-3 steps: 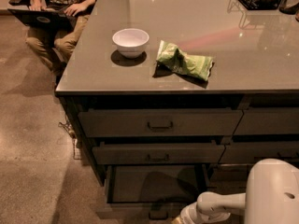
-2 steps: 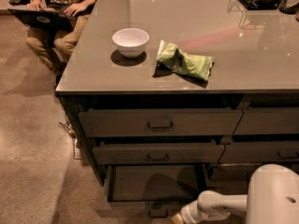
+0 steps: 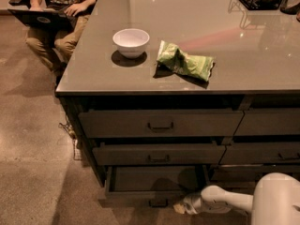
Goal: Close bottom drawer
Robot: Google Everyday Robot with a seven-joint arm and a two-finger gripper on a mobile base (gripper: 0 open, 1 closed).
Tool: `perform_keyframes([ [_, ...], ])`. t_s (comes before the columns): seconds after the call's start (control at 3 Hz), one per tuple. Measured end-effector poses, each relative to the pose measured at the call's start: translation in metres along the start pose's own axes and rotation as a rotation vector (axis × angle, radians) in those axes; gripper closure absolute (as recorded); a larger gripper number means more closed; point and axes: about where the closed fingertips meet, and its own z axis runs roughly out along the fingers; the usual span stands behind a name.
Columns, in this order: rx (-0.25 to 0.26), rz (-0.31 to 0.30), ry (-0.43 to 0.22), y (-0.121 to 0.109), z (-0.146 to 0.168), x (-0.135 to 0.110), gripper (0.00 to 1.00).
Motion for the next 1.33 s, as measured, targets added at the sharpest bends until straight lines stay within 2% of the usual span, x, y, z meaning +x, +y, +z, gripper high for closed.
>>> perform_keyframes([
  [0.67,0.033,-0.026,-0.092,-0.033,-0.007,-0.039,1.00],
  [1.0,0.033,-0.026,-0.092,-0.033,-0.007,-0.039,1.00],
  [1.33,0.043,-0.023,-0.125,-0.037,-0.007,-0.043,1.00],
])
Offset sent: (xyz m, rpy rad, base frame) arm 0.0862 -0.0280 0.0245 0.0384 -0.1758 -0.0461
